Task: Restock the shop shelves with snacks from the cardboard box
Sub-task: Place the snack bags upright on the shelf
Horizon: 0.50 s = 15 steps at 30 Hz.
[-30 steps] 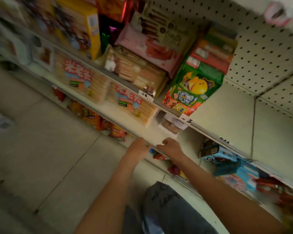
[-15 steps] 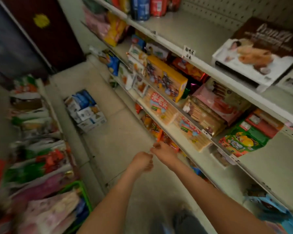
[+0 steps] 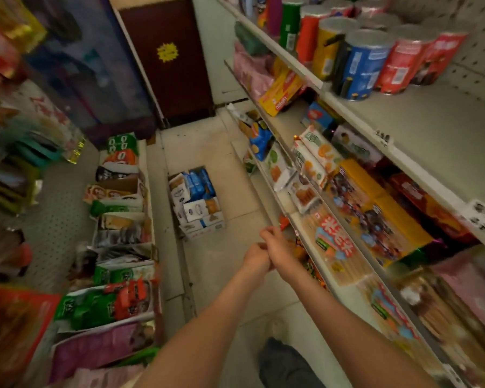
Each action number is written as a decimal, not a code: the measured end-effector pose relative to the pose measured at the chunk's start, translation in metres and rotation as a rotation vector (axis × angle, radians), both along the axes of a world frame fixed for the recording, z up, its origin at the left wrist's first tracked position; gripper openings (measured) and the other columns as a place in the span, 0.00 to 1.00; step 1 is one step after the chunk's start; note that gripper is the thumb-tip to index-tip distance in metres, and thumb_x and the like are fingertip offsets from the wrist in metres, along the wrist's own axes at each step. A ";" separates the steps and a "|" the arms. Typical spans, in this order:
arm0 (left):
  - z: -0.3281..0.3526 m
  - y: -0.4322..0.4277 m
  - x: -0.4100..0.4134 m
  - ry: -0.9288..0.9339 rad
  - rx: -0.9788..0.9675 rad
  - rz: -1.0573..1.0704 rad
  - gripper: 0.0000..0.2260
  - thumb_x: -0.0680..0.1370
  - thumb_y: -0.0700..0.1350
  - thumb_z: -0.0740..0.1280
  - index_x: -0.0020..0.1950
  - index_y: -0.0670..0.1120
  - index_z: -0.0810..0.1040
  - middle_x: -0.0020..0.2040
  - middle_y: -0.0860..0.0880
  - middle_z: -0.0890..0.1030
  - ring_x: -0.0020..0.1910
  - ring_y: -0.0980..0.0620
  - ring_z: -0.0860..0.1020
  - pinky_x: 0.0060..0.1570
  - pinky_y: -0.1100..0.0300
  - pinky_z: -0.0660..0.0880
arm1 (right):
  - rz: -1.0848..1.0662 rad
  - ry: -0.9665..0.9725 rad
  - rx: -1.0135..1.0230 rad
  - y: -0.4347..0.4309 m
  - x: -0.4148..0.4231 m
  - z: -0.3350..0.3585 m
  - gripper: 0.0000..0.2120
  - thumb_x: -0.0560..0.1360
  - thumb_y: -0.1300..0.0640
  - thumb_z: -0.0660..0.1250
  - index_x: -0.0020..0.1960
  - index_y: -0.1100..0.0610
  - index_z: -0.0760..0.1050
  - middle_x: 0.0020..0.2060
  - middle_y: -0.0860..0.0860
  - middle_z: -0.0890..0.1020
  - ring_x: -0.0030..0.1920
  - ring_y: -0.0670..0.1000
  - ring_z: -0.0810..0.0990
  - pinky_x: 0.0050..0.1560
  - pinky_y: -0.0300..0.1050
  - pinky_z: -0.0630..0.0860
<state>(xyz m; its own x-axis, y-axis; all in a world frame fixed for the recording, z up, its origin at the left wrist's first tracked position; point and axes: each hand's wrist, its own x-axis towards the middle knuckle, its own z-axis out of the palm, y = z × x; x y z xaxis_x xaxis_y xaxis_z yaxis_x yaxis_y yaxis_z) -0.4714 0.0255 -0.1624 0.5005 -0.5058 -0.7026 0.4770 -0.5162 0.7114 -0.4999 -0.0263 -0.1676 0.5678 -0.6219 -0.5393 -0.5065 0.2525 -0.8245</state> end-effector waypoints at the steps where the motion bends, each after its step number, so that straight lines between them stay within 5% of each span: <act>1: -0.003 -0.007 0.018 -0.010 0.000 -0.019 0.11 0.81 0.36 0.54 0.43 0.45 0.72 0.45 0.45 0.75 0.44 0.51 0.74 0.44 0.62 0.70 | 0.017 0.008 0.012 -0.009 0.019 0.003 0.16 0.79 0.51 0.58 0.63 0.58 0.69 0.50 0.53 0.76 0.51 0.53 0.76 0.50 0.49 0.76; 5: 0.004 -0.028 0.107 -0.052 0.019 0.110 0.07 0.81 0.39 0.57 0.53 0.42 0.74 0.46 0.47 0.78 0.44 0.52 0.77 0.51 0.57 0.77 | 0.144 0.013 0.009 -0.036 0.109 0.006 0.11 0.80 0.52 0.57 0.58 0.56 0.71 0.47 0.52 0.77 0.47 0.50 0.76 0.48 0.45 0.73; 7: 0.004 -0.033 0.147 -0.086 0.037 0.136 0.13 0.81 0.35 0.55 0.63 0.37 0.73 0.53 0.43 0.78 0.51 0.50 0.76 0.54 0.57 0.74 | 0.257 0.022 0.003 -0.042 0.156 0.009 0.14 0.80 0.51 0.56 0.60 0.57 0.72 0.49 0.52 0.77 0.51 0.51 0.76 0.50 0.45 0.73; 10: -0.001 -0.033 0.202 -0.065 -0.054 0.171 0.15 0.83 0.39 0.54 0.68 0.35 0.69 0.45 0.51 0.74 0.45 0.56 0.75 0.49 0.61 0.74 | 0.378 0.031 -0.015 -0.048 0.215 0.008 0.16 0.81 0.48 0.54 0.61 0.56 0.72 0.49 0.51 0.76 0.54 0.52 0.76 0.56 0.47 0.73; 15: -0.044 -0.051 0.326 0.050 0.073 0.250 0.08 0.81 0.39 0.58 0.51 0.41 0.76 0.47 0.44 0.81 0.44 0.50 0.79 0.44 0.60 0.76 | 0.483 0.085 -0.012 -0.074 0.338 -0.027 0.16 0.82 0.48 0.51 0.58 0.55 0.73 0.52 0.53 0.78 0.52 0.51 0.76 0.54 0.43 0.70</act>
